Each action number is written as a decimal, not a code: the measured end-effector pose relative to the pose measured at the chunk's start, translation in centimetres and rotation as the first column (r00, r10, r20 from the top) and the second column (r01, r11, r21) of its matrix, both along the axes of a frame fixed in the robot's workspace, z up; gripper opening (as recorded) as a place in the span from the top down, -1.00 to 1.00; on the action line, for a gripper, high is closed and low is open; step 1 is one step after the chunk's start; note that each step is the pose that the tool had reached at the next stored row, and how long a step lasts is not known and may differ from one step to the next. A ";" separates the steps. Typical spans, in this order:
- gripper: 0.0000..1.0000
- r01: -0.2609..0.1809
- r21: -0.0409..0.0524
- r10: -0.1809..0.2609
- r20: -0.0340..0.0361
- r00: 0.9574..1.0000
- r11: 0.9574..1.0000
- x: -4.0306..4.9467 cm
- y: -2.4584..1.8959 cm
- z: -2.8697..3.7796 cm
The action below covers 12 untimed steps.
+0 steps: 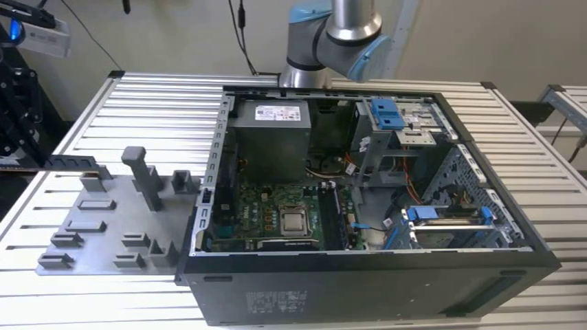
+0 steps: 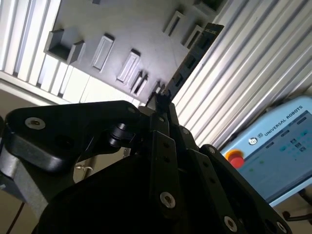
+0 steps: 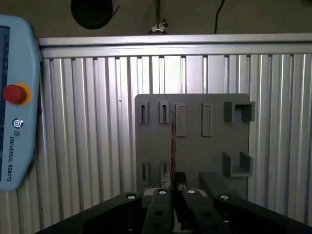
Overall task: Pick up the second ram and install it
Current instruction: 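Pick up the second ram and move it above second insertion slot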
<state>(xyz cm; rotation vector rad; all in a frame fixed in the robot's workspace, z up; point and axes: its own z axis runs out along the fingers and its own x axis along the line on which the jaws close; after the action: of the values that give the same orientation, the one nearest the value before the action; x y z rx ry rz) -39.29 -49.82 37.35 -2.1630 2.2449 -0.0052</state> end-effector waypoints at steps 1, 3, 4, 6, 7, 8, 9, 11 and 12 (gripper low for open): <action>0.72 0.000 0.000 0.000 0.000 1.000 1.000 0.00 0.00 0.04; 0.72 0.000 0.000 0.000 0.000 1.000 1.000 0.00 0.00 0.13; 0.72 0.000 0.000 0.000 0.000 1.000 1.000 0.00 0.00 0.18; 0.72 0.000 0.000 0.000 0.000 1.000 1.000 0.00 0.00 0.28; 0.72 0.000 0.000 0.000 0.000 1.000 1.000 0.00 0.00 0.34; 0.72 0.000 0.000 0.000 0.000 1.000 1.000 0.00 0.00 0.40; 0.72 0.000 0.000 0.000 0.000 1.000 1.000 0.00 0.00 0.46; 0.72 0.000 0.000 0.000 0.000 1.000 1.000 0.00 0.00 0.61; 0.72 0.000 0.000 0.000 0.000 1.000 1.000 0.00 0.00 0.70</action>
<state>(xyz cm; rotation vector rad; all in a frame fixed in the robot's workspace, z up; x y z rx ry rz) -39.29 -49.82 38.05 -2.1631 2.2449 -0.0052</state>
